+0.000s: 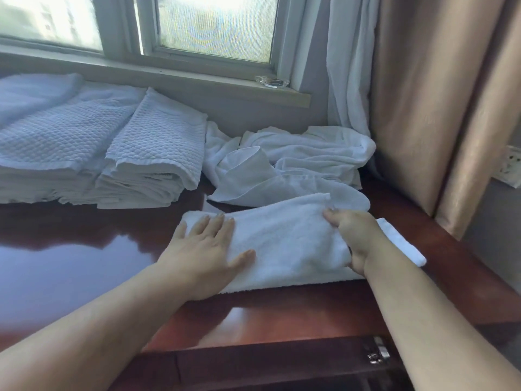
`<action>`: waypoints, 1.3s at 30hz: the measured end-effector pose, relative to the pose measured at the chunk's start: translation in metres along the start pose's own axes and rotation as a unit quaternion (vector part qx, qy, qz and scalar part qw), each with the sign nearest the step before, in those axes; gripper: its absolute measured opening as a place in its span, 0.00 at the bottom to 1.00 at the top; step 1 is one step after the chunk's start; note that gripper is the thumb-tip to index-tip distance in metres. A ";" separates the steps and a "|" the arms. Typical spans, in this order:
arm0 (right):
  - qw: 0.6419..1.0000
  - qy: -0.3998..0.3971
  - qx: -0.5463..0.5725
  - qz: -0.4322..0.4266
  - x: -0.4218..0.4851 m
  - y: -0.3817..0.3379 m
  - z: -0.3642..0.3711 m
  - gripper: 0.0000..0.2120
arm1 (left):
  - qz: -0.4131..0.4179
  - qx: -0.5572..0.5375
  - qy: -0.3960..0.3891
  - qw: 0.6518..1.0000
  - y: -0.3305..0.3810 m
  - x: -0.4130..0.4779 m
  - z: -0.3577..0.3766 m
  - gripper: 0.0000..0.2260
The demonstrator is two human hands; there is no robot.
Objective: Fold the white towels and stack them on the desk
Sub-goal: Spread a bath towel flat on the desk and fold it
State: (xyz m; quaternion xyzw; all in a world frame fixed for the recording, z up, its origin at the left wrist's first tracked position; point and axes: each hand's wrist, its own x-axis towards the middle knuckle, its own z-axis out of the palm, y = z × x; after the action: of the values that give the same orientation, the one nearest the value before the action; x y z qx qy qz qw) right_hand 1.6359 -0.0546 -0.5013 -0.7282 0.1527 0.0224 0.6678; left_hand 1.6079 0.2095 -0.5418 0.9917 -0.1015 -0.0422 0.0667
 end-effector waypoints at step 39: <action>0.964 0.072 -0.257 0.018 0.067 0.018 -0.159 0.17 | 0.154 0.014 0.050 0.987 0.089 0.057 -0.003 0.26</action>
State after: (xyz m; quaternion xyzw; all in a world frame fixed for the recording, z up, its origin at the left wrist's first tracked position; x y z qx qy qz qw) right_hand 1.6678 -0.2245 -0.5176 -0.8720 0.2025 0.0209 0.4452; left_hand 1.6467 0.1116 -0.5300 0.9658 -0.2504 0.0201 0.0640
